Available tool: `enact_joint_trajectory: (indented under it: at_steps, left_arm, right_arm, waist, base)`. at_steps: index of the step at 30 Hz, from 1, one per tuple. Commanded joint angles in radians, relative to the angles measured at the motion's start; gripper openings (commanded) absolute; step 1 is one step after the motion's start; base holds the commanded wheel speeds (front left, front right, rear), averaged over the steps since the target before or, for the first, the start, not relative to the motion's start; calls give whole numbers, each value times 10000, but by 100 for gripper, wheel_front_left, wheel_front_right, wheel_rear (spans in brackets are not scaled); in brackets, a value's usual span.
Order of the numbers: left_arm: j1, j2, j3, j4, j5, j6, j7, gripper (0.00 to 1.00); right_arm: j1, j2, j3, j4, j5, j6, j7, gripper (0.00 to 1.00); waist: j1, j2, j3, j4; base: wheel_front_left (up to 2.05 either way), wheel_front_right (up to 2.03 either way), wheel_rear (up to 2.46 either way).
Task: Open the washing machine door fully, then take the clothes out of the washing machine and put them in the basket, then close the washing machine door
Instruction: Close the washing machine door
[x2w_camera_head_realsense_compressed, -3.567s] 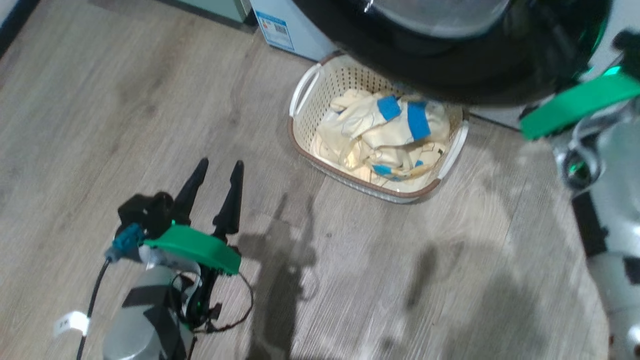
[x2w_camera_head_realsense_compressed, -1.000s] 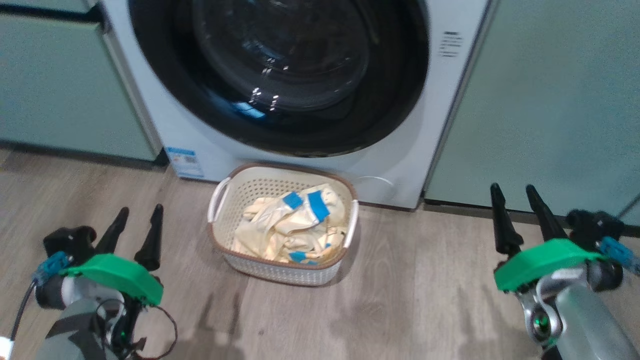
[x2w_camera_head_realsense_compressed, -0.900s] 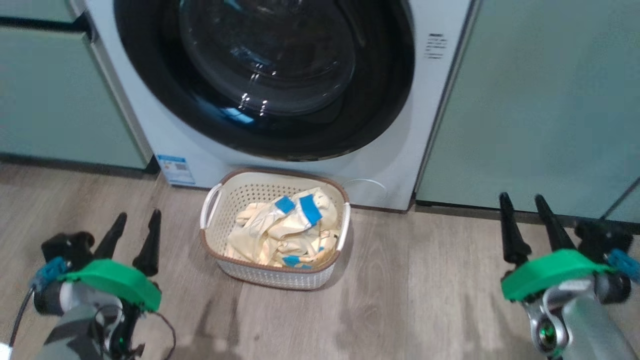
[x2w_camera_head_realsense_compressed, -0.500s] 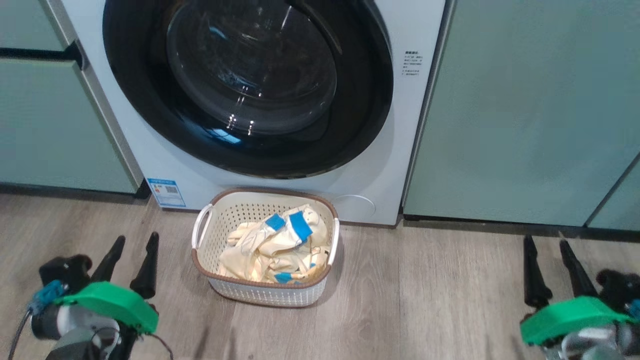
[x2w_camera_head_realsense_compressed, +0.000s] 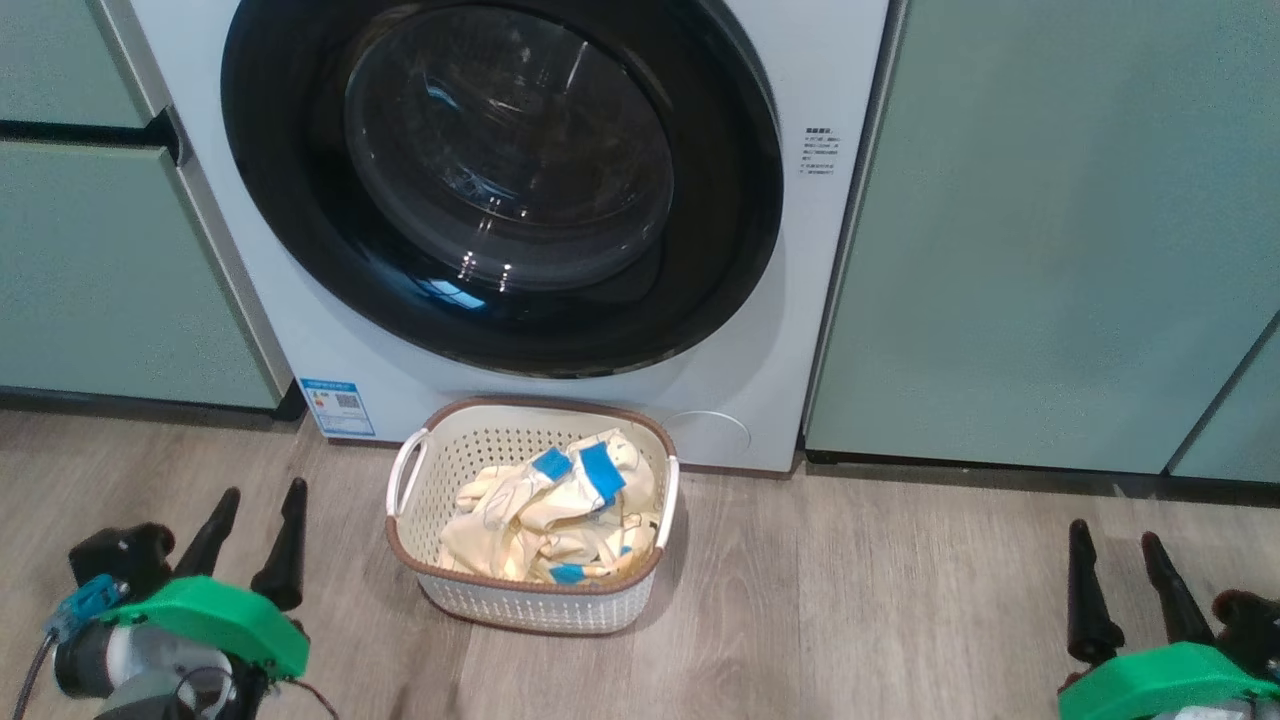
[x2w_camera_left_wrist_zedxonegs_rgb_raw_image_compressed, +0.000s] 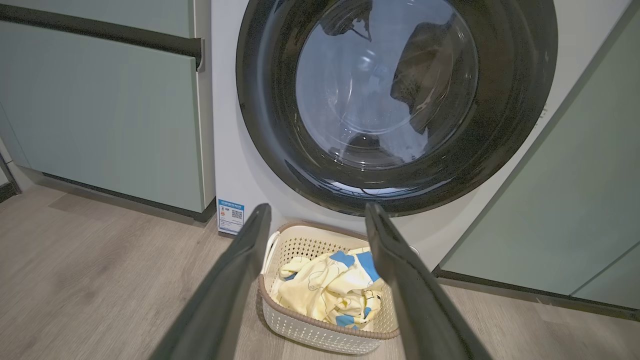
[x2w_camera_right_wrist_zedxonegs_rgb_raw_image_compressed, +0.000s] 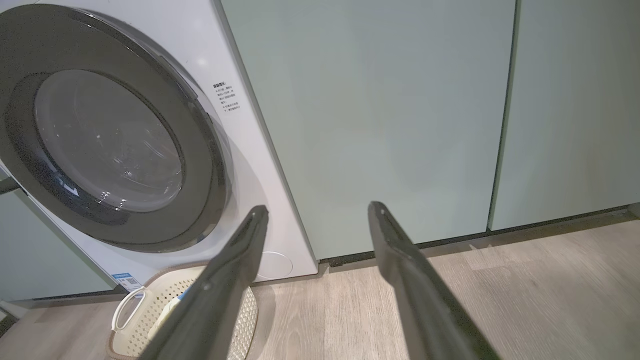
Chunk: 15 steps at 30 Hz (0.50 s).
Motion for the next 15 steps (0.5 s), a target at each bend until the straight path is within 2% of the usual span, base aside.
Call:
enact_joint_trajectory:
  at_steps: [1, 15]
  left_arm:
    - [-395, 280, 452, -208, -26, -8, -61, 100]
    - [-449, 211, 462, -95, 46, -8, -61, 100]
  right_arm:
    - [-272, -9, 183, -353, -141, 33, -67, 100]
    - [-211, -9, 200, -325, -393, 33, -67, 100]
  waist:
    - [0, -1, -16, -3]
    - [0, -1, -15, 50]
  base:
    - [0, 0, 0]
    - [0, 0, 0]
